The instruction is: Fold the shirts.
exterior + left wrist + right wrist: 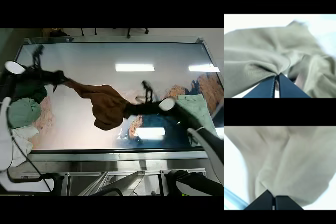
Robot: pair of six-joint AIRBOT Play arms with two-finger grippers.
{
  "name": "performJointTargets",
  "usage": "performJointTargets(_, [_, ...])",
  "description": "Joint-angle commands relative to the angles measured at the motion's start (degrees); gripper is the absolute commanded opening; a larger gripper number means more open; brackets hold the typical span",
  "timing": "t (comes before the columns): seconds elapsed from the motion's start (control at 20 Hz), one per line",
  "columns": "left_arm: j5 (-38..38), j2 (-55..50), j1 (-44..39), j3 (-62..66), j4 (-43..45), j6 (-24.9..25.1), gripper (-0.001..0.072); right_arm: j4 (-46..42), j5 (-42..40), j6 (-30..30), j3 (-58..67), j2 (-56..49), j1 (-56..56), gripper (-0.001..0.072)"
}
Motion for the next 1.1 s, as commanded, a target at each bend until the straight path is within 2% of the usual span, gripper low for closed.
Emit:
performJointTargets(0.0, [-0.5, 15.9, 1.5, 6.3, -0.4, 0.2, 0.0013, 5.0, 9.1, -7.6, 15.9, 6.5, -10.9, 0.0012])
performJointTargets(0.15, [2.9, 30.7, 3.8, 13.6, 0.1, 0.2, 0.0013, 6.4, 14.7, -8.5, 31.5, 10.8, -18.6, 0.0012])
performJointTargets(0.25, [4.9, 38.7, 5.9, 18.2, 0.1, 2.0, 0.0014, 6.4, 17.2, -8.7, 38.8, 13.1, -20.9, 0.0012])
performJointTargets(0.5, [4.0, 48.1, 15.8, 25.3, 1.6, 4.2, 0.0014, 5.3, 19.9, -9.7, 43.3, 18.7, -21.3, 0.0013])
performJointTargets(0.65, [2.5, 48.7, 19.6, 20.6, -0.2, 4.2, 0.0014, 4.9, 24.9, -9.2, 41.6, 17.0, -21.3, 0.0013])
performJointTargets(0.8, [-1.6, 45.7, 19.5, 9.4, -7.8, 5.3, 0.0014, 4.9, 28.3, -9.2, 35.3, 13.1, -21.3, 0.0013])
performJointTargets(0.95, [-7.9, 39.0, 14.9, -2.7, -10.8, 6.2, 0.0015, 4.9, 28.5, -9.4, 24.2, 8.1, -21.3, 0.0014])
performJointTargets(1.05, [-8.3, 32.9, 9.7, -11.6, -10.4, 8.0, 0.0015, 4.9, 26.8, -10.8, 16.7, 3.7, -21.3, 0.0014])
